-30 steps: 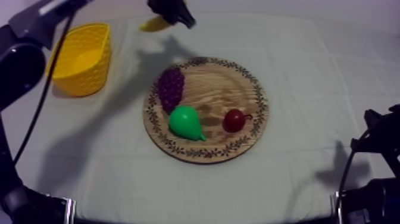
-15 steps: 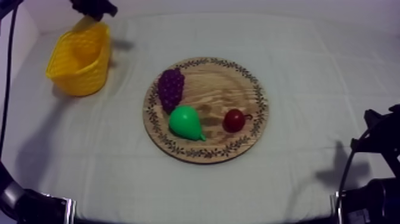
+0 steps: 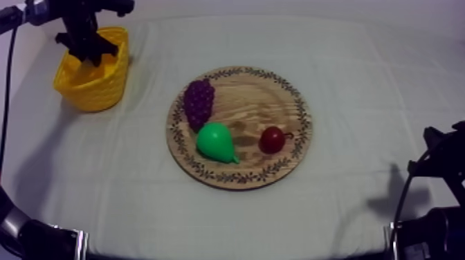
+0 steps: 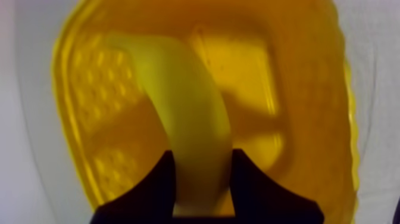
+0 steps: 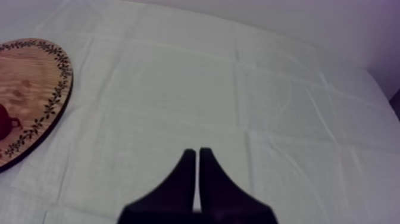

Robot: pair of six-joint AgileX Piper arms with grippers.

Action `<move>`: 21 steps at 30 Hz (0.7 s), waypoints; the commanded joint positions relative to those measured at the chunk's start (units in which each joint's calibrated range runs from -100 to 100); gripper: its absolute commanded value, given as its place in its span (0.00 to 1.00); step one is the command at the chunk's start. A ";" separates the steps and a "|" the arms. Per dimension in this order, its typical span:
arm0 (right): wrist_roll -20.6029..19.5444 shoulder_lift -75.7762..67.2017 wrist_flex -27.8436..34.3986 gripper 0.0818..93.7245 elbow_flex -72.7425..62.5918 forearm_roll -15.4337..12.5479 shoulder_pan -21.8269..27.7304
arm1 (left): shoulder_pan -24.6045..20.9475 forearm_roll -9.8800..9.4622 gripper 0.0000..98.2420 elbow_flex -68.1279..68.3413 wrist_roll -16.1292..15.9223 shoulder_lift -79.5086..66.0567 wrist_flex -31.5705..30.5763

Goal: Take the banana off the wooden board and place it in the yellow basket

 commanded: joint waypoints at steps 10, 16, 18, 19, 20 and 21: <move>0.00 -0.02 0.07 0.00 -0.03 0.01 0.00 | 0.06 1.63 0.31 1.24 1.57 1.54 -3.36; 0.00 -0.02 0.07 0.00 -0.03 0.01 0.00 | -0.66 3.03 0.37 -0.30 1.15 2.07 -4.07; 0.00 -0.02 0.07 0.00 -0.03 0.01 0.00 | -0.83 3.27 0.39 -0.50 0.87 2.28 -4.32; 0.00 -0.02 0.07 0.00 -0.03 0.01 0.00 | -0.92 3.34 0.40 -0.53 0.72 2.39 -4.48; 0.00 -0.02 0.07 0.00 -0.03 0.01 0.00 | -0.97 3.39 0.42 -0.55 0.61 2.47 -4.61; 0.00 -0.02 0.07 0.00 -0.03 0.01 0.00 | -1.05 3.42 0.42 -0.52 0.53 2.52 -4.75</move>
